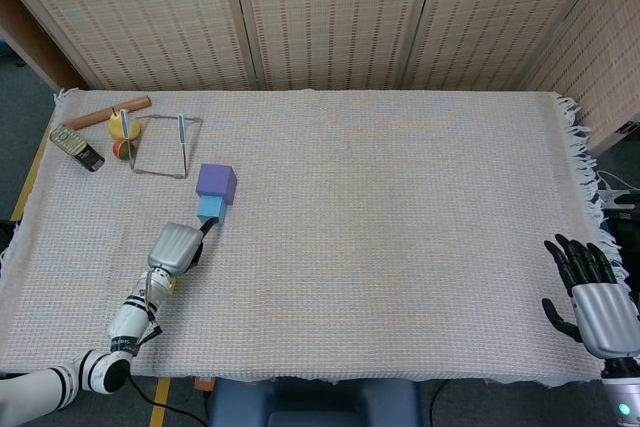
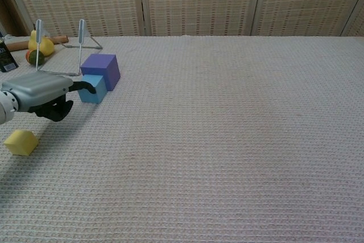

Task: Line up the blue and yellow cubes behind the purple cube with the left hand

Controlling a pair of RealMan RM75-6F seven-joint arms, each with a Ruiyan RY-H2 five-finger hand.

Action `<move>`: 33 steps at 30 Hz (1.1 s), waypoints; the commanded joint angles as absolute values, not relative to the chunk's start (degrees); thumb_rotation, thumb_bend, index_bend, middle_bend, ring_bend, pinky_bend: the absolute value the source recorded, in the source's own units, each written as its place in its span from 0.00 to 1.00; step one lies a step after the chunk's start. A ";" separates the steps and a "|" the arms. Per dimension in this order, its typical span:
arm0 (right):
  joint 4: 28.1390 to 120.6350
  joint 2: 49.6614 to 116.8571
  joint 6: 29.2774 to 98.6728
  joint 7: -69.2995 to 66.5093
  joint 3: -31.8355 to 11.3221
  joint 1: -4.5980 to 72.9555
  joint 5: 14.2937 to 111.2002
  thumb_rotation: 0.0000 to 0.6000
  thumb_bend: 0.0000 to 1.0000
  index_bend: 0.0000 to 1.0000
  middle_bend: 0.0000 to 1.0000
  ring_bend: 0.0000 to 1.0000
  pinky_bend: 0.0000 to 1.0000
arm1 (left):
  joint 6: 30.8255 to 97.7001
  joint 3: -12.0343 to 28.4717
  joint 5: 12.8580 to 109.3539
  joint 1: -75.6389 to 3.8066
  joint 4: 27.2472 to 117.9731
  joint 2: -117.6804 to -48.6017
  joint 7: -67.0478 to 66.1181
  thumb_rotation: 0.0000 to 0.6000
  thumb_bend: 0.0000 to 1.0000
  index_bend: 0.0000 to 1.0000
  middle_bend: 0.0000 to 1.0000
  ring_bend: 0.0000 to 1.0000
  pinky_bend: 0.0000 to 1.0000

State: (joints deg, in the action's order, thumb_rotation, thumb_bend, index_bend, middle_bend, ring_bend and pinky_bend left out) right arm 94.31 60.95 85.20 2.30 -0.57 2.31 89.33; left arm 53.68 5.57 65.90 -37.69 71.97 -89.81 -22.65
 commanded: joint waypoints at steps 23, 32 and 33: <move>94.60 60.89 85.39 2.52 -0.11 2.17 90.31 1.00 0.13 0.00 0.00 0.00 0.00 | 62.19 2.27 71.72 -32.20 84.82 -83.10 -20.93 1.00 0.46 0.24 1.00 1.00 1.00; 94.46 60.91 84.80 2.32 0.02 2.48 90.56 1.00 0.13 0.00 0.00 0.00 0.00 | 66.13 -4.71 76.72 -25.24 94.02 -73.43 -15.27 1.00 0.41 0.28 1.00 1.00 1.00; 94.55 60.98 84.57 2.51 0.11 2.59 90.69 1.00 0.13 0.00 0.00 0.00 0.00 | 66.06 -5.09 77.07 -24.92 93.89 -73.18 -15.12 1.00 0.41 0.28 1.00 1.00 1.00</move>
State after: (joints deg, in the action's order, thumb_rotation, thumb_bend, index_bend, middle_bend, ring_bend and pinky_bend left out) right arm 94.49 60.92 84.69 2.40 0.05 2.50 90.60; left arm 65.90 -4.37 76.37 -25.58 93.46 -73.82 -15.70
